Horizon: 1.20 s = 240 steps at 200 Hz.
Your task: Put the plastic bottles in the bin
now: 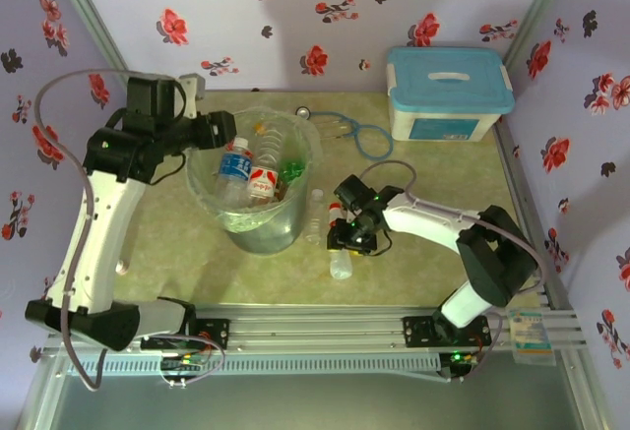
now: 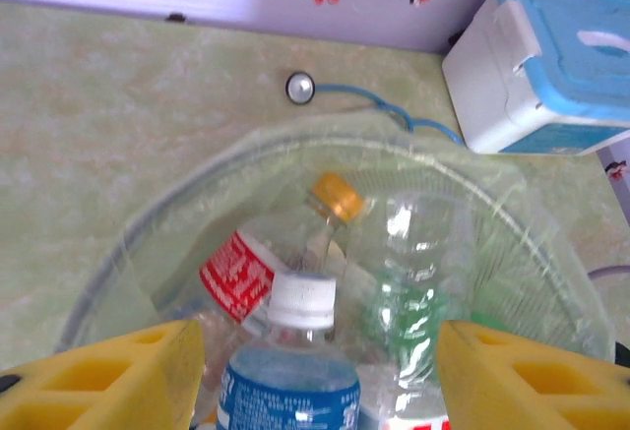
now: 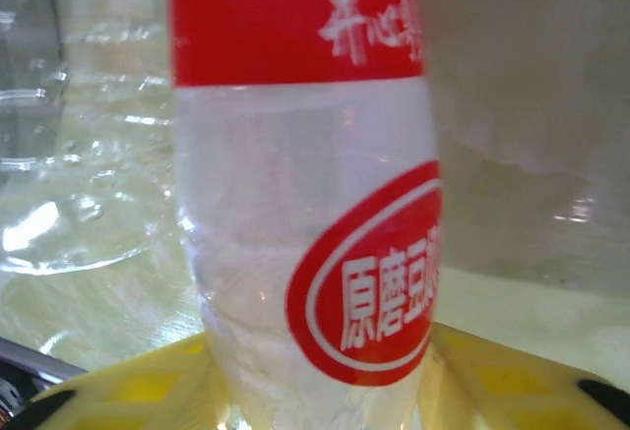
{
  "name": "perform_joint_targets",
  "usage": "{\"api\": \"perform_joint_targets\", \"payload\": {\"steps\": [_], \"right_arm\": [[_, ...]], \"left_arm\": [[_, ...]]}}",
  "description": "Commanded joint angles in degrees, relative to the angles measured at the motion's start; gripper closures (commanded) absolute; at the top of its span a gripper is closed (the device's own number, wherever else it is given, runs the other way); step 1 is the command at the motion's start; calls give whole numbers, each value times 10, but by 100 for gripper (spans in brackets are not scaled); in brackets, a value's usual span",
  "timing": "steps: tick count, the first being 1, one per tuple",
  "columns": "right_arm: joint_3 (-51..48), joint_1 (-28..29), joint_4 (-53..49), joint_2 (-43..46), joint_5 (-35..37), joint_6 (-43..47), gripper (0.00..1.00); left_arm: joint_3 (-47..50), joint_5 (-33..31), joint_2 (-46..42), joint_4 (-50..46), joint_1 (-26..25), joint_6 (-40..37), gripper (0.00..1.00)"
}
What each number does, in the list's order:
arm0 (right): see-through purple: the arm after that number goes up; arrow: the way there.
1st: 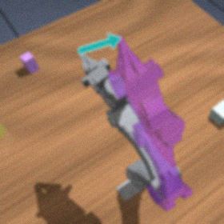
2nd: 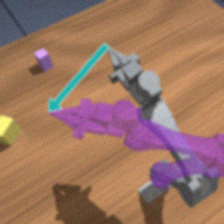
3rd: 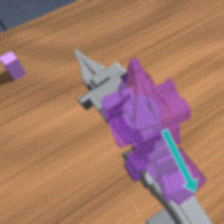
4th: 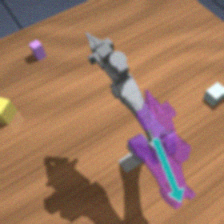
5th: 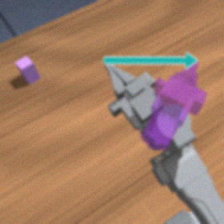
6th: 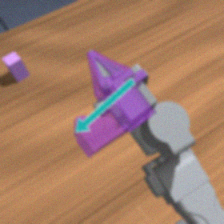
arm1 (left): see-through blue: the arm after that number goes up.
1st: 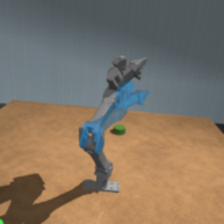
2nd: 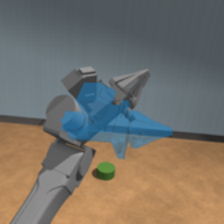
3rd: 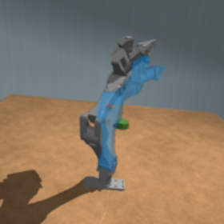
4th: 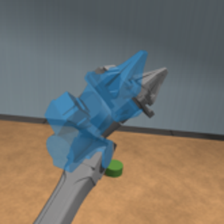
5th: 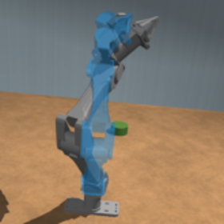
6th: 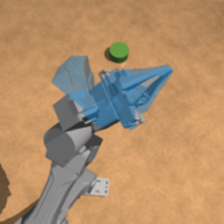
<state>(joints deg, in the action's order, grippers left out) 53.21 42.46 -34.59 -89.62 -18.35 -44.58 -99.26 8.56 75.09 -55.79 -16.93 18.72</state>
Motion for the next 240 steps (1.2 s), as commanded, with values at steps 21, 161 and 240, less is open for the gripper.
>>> {"api": "perform_joint_targets", "payload": {"steps": [21,161,240], "right_arm": [[11,-50,-66,52,27,45,58],[370,-168,-274,117,29,180,63],[464,-76,31,61,-158,54,66]], "left_arm": [[-31,5,16,-32,9,-23,34],[90,-28,-62,-24,64,7,28],[136,13,-71,28,64,39,27]]}}
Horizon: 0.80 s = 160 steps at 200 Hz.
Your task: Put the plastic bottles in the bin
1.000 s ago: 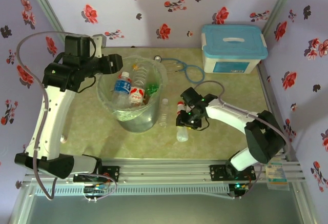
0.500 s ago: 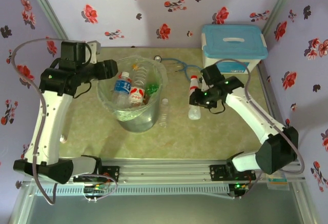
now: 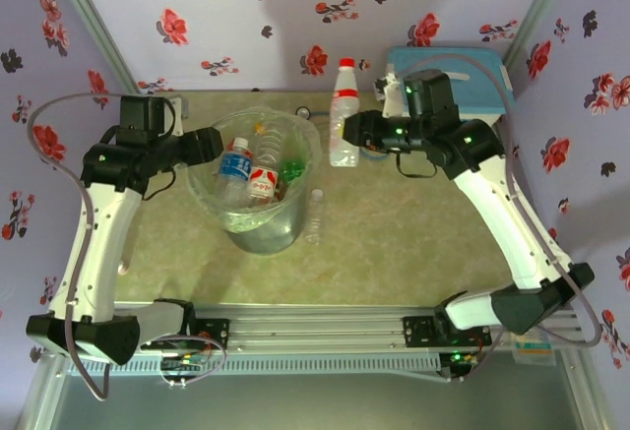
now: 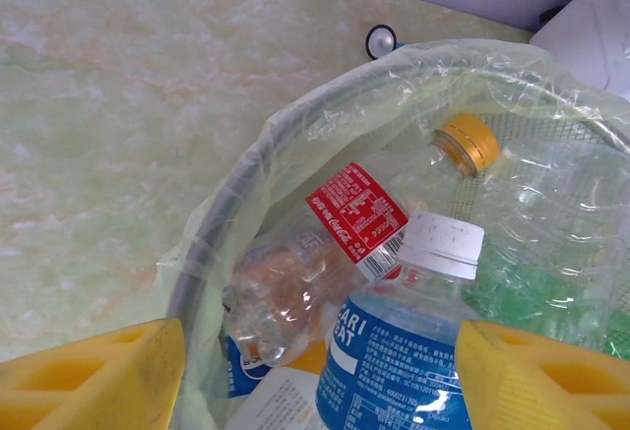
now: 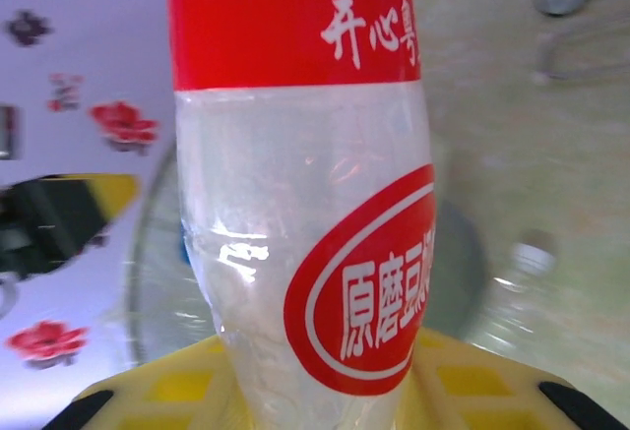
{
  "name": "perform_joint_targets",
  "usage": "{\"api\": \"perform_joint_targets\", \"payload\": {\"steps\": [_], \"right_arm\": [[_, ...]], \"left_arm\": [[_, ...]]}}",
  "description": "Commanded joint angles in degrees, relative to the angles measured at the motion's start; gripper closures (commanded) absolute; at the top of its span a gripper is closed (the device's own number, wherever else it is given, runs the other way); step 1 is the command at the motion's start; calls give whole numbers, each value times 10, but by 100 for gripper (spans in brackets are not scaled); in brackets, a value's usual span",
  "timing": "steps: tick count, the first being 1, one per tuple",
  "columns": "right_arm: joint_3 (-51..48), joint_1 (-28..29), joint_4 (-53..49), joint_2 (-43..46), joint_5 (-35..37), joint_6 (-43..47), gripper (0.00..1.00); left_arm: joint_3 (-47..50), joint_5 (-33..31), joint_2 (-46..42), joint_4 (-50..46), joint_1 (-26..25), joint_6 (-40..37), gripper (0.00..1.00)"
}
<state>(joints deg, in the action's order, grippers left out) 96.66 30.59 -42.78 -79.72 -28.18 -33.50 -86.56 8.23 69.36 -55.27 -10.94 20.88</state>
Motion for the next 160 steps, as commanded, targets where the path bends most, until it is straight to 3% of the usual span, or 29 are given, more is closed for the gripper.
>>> {"api": "perform_joint_targets", "payload": {"steps": [1,44,85,122,160], "right_arm": [[31,46,115,-40,-60,-58,66],[-1,112,233,-82,-27,-161,67],[-7,163,188,-101,16,-157,62],[-6,187,135,-111,41,-117,41],[15,187,103,-116,65,-79,29]], "left_arm": [[9,15,-13,23,4,18,27],[30,-5,-32,24,5,26,27],[26,-9,-31,48,5,30,27],[-9,0,-15,45,5,27,26],[-32,18,-16,50,-13,41,26]]}}
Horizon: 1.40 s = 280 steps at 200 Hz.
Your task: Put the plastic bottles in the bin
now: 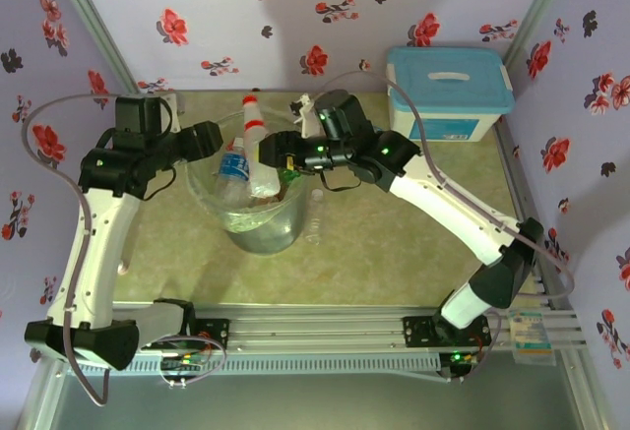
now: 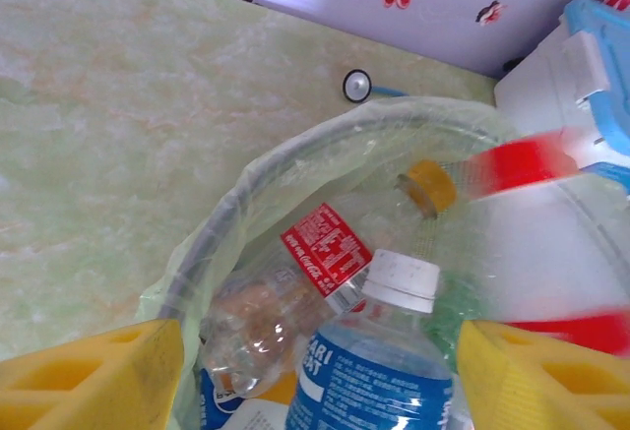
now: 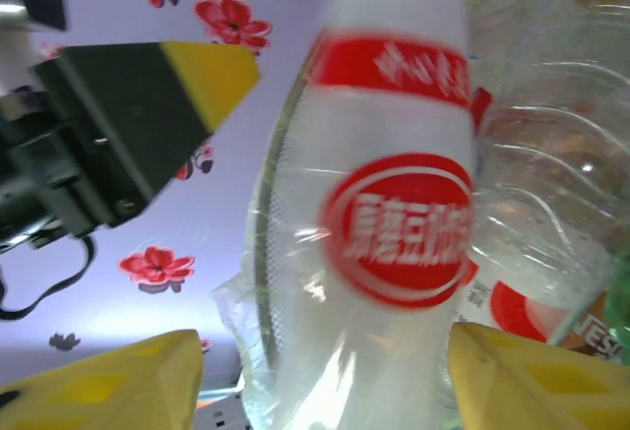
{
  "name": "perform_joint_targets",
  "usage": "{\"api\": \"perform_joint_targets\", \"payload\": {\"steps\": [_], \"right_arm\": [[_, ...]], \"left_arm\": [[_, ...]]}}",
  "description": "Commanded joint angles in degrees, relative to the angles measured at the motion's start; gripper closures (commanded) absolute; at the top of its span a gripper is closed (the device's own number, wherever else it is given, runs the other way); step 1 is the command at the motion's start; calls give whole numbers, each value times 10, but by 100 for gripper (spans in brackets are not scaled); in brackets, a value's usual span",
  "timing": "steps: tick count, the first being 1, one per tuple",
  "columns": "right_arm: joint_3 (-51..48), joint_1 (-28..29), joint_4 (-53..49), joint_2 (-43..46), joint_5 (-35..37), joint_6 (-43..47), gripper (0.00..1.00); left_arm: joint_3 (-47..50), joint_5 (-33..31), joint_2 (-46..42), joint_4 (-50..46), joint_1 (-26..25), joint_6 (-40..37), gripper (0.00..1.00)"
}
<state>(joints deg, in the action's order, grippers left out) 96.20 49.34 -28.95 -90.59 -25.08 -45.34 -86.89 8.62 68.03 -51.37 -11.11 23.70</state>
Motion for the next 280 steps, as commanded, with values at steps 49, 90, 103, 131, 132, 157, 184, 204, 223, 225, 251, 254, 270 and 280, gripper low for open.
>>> {"api": "perform_joint_targets", "payload": {"steps": [49,90,103,131,132,157,184,204,223,225,251,254,270,280], "right_arm": [[68,3,-95,-24,39,93,46],[89,28,-108,-59,24,105,55],[84,35,-107,-66,20,105,55],[67,42,-96,-70,39,106,58],[67,42,-96,-71,40,107,58],[52,43,-106,-74,64,112,60],[31,43,-102,-77,67,104,62],[23,43,-88,-74,63,97,62],[35,39,-94,-57,84,111,61],[36,37,-95,-55,86,113,61],[57,19,-145,-25,152,148,55],[60,16,-151,-22,158,152,54],[43,-7,-146,5,160,150,52],[26,-26,-129,24,153,143,51]], "left_arm": [[-49,23,2,-1,-42,22,28],[-21,31,14,5,-65,36,34],[-2,46,11,29,-66,47,37],[18,53,18,59,-84,62,42],[18,53,18,59,-85,61,42],[25,53,21,64,-100,65,45],[43,51,16,73,-107,74,49],[54,50,14,78,-111,79,51],[52,46,14,79,-112,77,52],[51,46,14,79,-113,76,52],[30,46,24,67,-116,63,53],[27,46,26,65,-117,60,53],[15,46,33,57,-119,50,53],[9,46,36,54,-120,45,53]]}}
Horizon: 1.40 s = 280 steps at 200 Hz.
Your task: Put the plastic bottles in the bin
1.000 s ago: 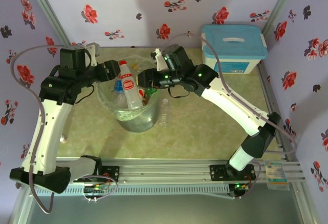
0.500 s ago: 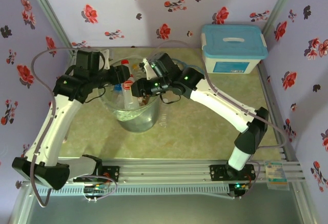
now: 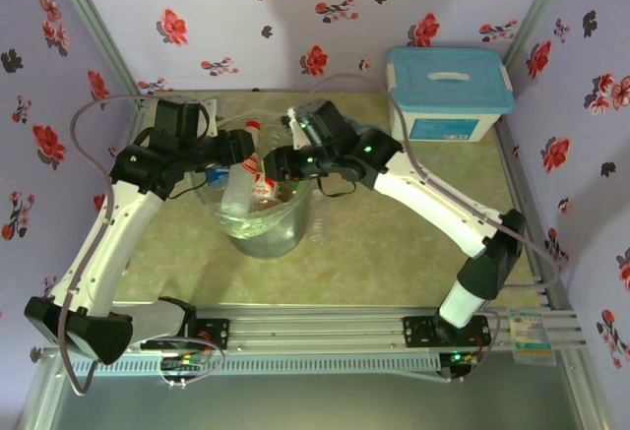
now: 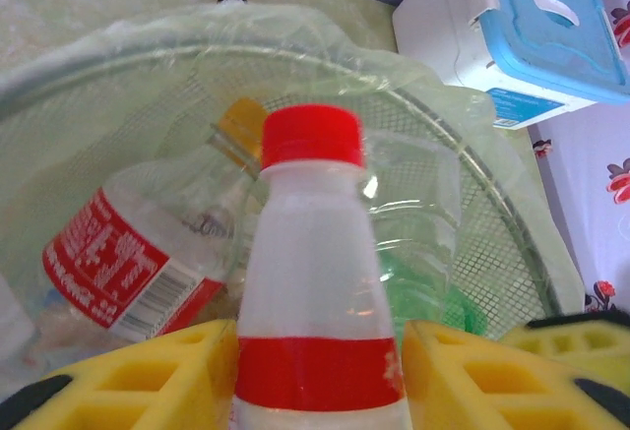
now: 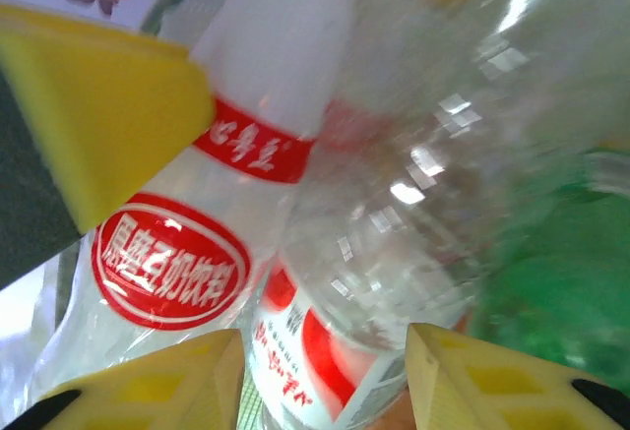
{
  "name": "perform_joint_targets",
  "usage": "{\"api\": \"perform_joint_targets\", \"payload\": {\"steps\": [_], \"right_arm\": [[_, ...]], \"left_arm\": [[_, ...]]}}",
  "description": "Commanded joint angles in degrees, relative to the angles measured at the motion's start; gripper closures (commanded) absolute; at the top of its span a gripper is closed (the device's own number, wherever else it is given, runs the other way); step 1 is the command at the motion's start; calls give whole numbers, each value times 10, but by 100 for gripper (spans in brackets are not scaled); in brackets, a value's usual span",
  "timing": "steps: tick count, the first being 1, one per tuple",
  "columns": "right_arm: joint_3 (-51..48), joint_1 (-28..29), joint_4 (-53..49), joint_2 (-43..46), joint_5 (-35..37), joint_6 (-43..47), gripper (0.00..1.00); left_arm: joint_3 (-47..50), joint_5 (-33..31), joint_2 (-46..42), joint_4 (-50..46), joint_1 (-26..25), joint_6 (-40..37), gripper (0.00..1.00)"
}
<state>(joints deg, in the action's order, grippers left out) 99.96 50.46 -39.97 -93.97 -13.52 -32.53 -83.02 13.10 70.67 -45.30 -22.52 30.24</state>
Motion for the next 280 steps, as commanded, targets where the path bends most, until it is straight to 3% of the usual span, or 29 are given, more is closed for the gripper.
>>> {"api": "perform_joint_targets", "payload": {"steps": [1,74,142,183,222,280], "right_arm": [[-13,-38,-17,60,37,14,51],[-43,-118,5,92,2,17,44],[-103,-189,-17,122,13,22,43],[-192,-190,-50,142,32,13,44],[-303,-175,8,148,27,-46,47],[-373,-132,77,97,1,-90,46]], "left_arm": [[-30,1,9,-7,-6,-21,53],[-61,2,27,-16,-29,-43,53],[-66,-1,28,-12,-55,-55,52],[-85,-16,17,-27,-53,-61,50],[-39,-18,6,-29,-52,-40,50],[-6,-22,-19,-7,-49,-19,51]]}}
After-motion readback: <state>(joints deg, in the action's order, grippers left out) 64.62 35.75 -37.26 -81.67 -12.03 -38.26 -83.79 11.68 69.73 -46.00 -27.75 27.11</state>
